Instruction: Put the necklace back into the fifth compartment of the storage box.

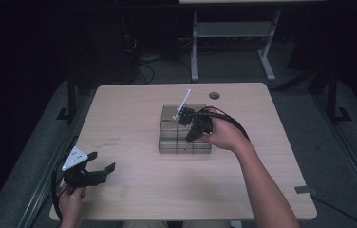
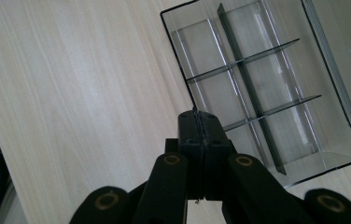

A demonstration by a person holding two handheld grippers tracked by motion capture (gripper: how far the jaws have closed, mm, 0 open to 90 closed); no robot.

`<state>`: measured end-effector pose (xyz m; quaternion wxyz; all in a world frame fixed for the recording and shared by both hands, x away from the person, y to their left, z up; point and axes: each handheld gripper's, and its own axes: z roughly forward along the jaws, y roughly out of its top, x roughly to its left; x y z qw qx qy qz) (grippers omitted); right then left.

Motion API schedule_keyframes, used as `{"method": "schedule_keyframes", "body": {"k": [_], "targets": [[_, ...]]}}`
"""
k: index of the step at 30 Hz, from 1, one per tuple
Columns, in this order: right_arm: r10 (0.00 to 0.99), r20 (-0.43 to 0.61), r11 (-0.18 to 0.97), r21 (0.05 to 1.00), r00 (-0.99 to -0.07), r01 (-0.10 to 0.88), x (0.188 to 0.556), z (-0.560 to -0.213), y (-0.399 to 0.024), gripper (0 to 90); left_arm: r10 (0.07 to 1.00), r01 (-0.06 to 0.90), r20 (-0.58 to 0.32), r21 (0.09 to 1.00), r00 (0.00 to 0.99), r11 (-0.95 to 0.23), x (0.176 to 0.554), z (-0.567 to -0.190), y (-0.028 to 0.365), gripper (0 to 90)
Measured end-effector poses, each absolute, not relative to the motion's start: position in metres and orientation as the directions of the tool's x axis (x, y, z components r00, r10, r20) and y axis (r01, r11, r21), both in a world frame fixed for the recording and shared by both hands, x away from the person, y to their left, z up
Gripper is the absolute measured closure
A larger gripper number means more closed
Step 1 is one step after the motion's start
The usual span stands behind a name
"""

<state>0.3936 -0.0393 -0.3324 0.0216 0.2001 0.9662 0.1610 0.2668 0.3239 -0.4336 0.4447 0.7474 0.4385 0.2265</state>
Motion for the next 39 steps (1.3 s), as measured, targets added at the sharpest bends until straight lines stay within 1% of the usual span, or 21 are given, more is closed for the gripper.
{"method": "schedule_keyframes", "body": {"k": [6, 22, 39], "targets": [[0.4, 0.023, 0.859, 0.339, -0.916, 0.383, 0.401, -0.334, -0.037, 89.1, 0.853, 0.455, -0.044, 0.859, 0.52, -0.233, 0.266, -0.433, 0.324, 13.1], [0.418, 0.035, 0.849, 0.34, -0.908, 0.404, 0.418, -0.344, -0.032, 89.0, 0.853, 0.455, -0.048, 0.861, 0.519, -0.228, 0.266, -0.434, 0.324, 13.1], [0.44, 0.074, 0.834, 0.336, -0.895, 0.438, 0.435, -0.357, -0.03, 89.0, 0.857, 0.455, -0.055, 0.863, 0.513, -0.218, 0.267, -0.434, 0.326, 13.1]]}}
